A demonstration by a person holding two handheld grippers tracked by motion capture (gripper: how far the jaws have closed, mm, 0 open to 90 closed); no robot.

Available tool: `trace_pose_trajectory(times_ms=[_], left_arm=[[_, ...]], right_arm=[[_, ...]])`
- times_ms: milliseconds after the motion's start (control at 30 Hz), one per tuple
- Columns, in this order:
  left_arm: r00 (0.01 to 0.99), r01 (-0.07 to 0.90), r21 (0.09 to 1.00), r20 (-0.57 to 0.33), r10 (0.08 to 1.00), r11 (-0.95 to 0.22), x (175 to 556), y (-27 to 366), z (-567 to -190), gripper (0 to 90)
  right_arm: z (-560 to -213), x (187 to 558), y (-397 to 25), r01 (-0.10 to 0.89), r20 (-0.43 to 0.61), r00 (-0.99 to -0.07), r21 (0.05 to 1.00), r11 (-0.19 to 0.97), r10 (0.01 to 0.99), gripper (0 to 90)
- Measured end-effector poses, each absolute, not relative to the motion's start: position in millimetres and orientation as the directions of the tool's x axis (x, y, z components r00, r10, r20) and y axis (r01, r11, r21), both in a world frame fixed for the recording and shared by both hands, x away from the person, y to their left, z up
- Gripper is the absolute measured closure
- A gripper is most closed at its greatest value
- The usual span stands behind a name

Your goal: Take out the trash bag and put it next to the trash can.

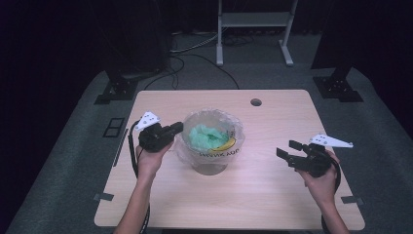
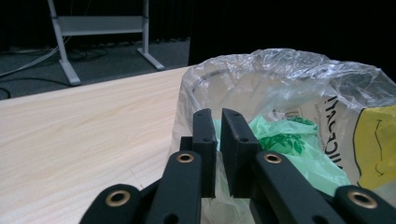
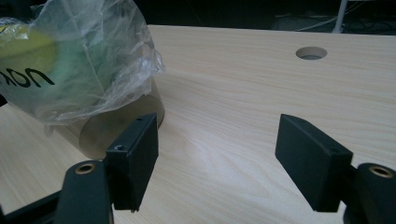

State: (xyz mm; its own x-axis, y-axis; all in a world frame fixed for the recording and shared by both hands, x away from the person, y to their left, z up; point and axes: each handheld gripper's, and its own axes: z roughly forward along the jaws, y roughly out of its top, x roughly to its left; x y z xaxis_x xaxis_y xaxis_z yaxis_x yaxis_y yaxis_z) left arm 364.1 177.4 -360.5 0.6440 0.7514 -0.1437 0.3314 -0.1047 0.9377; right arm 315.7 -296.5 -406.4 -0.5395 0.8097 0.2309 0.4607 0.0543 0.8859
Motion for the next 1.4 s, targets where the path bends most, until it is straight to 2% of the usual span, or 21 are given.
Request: trace_pose_trajectory(times_ms=[167, 733, 1033, 1400], left_arm=[[0.668, 0.310, 0.945, -0.140, 0.731, -0.101, 363, 175, -361, 89.5], [0.701, 0.281, 0.957, -0.154, 0.696, -0.071, 361, 177, -354, 90.0], [0.729, 0.263, 0.963, -0.159, 0.666, -0.057, 356, 175, -347, 90.0], [0.741, 0.243, 0.969, -0.152, 0.654, -0.050, 352, 173, -343, 90.0]], right_arm=[[-401, 318, -293, 0.462, 0.233, -0.550, 0.885, 0.060, 0.802, 29.3], [-372, 332, -278, 0.475, 0.302, -0.607, 0.879, 0.031, 0.735, 28.9], [-354, 344, -249, 0.463, 0.286, -0.657, 0.884, 0.073, 0.697, 28.9], [-349, 358, -216, 0.464, 0.268, -0.691, 0.877, 0.128, 0.671, 29.0]])
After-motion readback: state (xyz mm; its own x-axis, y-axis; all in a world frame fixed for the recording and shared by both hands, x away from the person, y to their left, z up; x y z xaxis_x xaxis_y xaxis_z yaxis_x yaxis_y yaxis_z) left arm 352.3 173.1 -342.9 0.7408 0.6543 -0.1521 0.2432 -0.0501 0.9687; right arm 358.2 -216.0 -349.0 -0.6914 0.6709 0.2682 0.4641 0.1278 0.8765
